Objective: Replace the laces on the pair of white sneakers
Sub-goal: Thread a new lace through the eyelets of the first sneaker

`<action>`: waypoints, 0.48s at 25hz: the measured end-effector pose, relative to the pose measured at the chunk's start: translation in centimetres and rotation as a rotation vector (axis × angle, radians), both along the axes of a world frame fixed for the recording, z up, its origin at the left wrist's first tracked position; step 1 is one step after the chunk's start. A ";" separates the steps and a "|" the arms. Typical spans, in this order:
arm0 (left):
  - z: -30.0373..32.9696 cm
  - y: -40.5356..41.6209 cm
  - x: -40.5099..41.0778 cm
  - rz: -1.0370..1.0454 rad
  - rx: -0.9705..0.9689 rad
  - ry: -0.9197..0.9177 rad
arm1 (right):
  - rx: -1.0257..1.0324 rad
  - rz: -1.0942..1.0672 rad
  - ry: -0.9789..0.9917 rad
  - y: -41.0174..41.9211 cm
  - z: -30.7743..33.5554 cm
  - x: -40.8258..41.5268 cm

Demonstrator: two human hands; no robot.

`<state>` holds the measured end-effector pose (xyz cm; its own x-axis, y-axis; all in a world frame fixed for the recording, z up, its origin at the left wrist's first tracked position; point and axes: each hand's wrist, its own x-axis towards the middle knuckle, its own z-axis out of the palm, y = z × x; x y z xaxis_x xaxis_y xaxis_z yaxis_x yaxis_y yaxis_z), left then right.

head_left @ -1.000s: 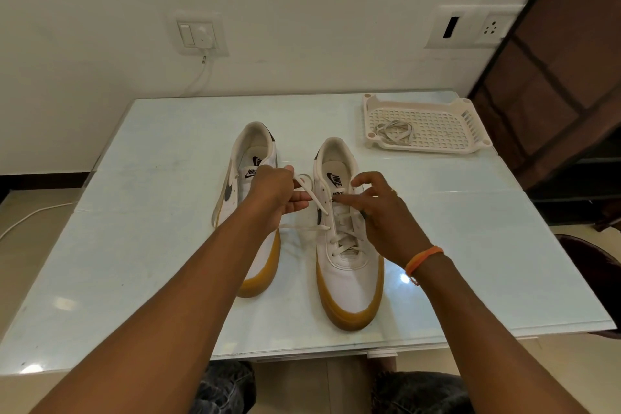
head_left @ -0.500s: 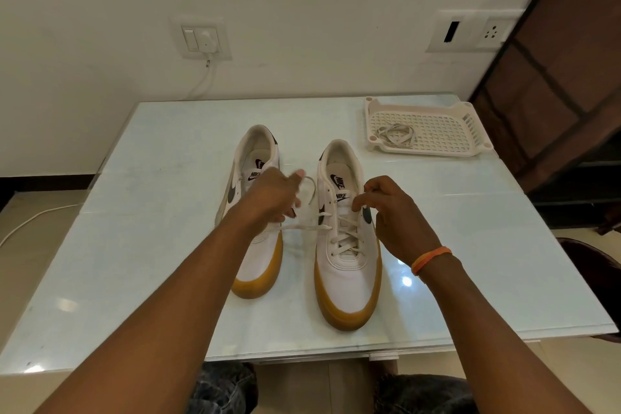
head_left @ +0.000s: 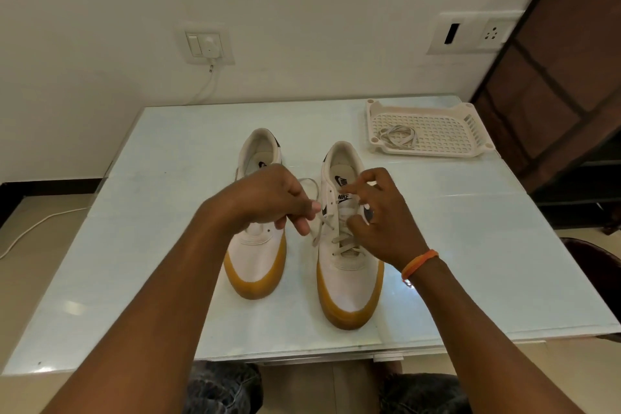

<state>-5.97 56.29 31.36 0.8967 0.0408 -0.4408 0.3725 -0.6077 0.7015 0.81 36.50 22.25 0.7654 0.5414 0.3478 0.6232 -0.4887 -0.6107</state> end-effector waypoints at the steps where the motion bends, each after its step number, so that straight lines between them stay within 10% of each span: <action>1: 0.7 0.0 -0.5 0.007 -0.055 -0.036 | 0.096 0.053 0.114 0.8 0.9 -0.9; 6: 4.3 0.2 -1.7 0.231 -0.418 -0.298 | 0.165 0.229 0.247 3.2 2.2 -4.5; 12: 4.3 0.5 -1.7 0.460 -0.863 -0.497 | -0.431 0.378 0.105 2.8 -0.4 -5.1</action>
<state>-7.62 56.84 35.64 0.9604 0.2684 -0.0753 -0.0043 0.2842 0.9588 -4.34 39.27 21.82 0.5101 0.8595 -0.0317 0.7496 -0.4623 -0.4737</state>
